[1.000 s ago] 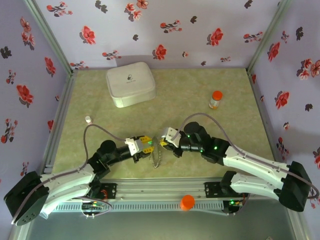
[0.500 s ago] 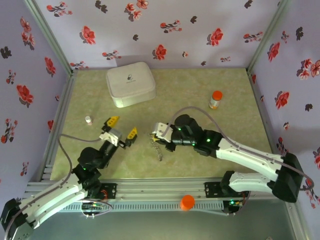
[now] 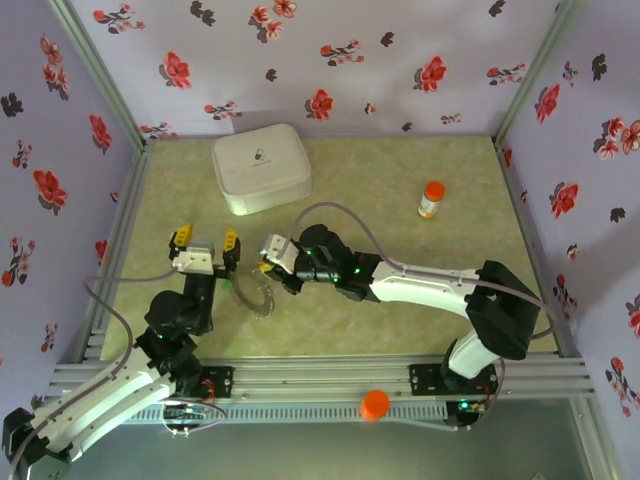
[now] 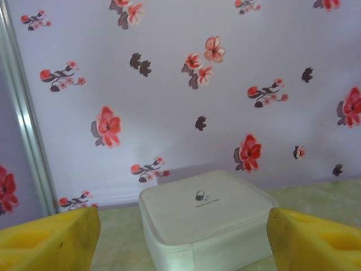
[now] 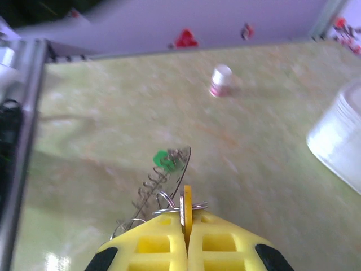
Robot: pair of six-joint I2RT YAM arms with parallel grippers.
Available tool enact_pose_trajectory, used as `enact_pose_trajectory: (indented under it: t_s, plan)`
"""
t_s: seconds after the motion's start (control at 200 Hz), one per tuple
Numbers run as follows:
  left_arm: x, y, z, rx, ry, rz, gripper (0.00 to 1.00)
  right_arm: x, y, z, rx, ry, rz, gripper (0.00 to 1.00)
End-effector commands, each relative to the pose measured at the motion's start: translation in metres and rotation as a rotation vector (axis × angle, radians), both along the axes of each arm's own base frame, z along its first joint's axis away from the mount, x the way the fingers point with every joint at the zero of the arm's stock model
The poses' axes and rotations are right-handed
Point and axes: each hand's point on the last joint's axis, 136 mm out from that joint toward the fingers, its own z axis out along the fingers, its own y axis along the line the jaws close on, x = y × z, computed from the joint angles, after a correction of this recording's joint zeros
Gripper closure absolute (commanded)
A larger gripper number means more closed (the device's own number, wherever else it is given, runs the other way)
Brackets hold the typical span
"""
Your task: Put the keys on the keyring
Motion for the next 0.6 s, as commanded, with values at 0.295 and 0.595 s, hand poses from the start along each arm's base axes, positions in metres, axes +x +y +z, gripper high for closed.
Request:
enact_pose_trajectory:
  t_s: [0.295, 0.595]
  plan:
    - [0.007, 0.004, -0.04, 0.045, 0.102, 0.049, 0.22, 0.02, -0.145, -0.111, -0.812, -0.173, -0.148, 1.0]
    - [0.01, 0.004, -0.053, 0.078, 0.122, 0.06, 0.22, 0.009, -0.202, -0.136, -1.141, -0.214, -0.089, 1.0]
